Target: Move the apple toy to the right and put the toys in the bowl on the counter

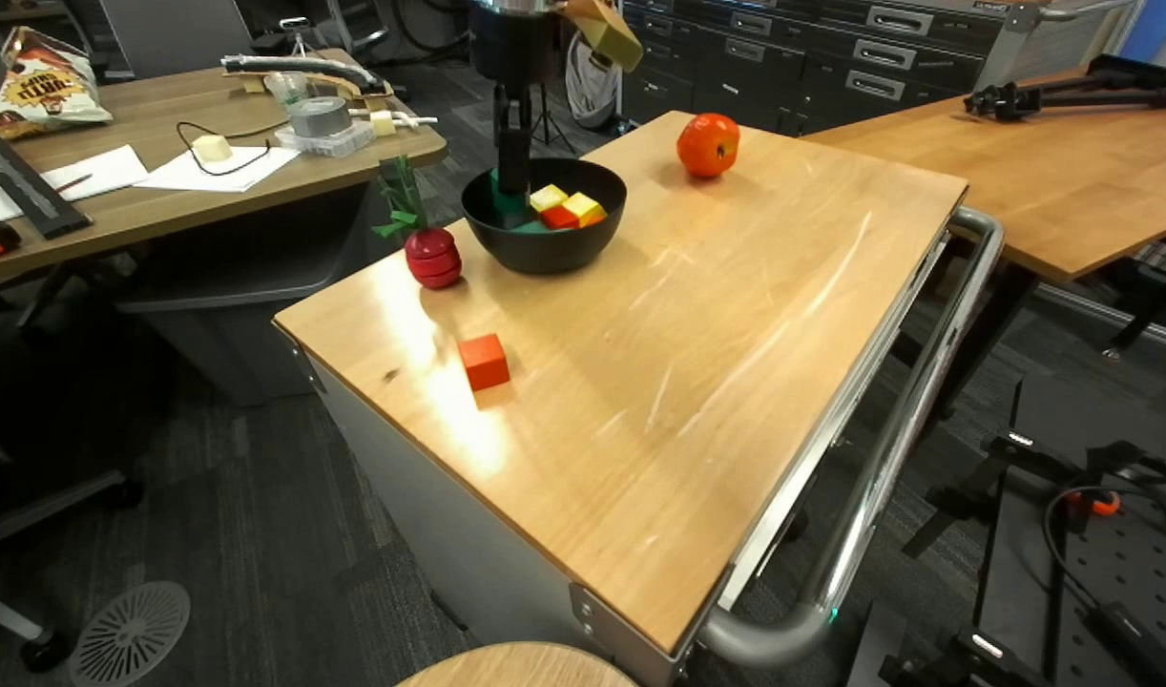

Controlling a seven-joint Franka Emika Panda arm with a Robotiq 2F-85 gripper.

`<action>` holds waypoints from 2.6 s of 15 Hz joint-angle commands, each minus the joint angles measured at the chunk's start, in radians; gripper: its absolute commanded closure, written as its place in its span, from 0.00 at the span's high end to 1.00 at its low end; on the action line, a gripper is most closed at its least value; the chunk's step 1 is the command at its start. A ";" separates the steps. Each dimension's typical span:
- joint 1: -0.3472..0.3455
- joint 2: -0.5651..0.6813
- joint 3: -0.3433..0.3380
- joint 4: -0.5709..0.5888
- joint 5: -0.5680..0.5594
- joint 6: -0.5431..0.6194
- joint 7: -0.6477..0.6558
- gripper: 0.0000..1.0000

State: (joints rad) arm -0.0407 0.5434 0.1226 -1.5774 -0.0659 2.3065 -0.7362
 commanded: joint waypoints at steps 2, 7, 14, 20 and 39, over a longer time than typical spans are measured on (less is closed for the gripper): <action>-0.028 -0.259 0.049 -0.185 0.020 -0.021 -0.178 0.24; 0.001 -0.456 0.066 -0.335 0.147 -0.198 -0.432 0.24; 0.067 -0.509 0.035 -0.438 0.198 -0.262 -0.508 0.24; 0.095 -0.405 0.035 -0.441 0.157 -0.182 -0.459 0.24; 0.062 -0.340 0.045 -0.449 0.163 0.046 -0.457 1.00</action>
State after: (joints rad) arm 0.0333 0.2516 0.1700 -2.0186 0.0596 2.3068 -1.1913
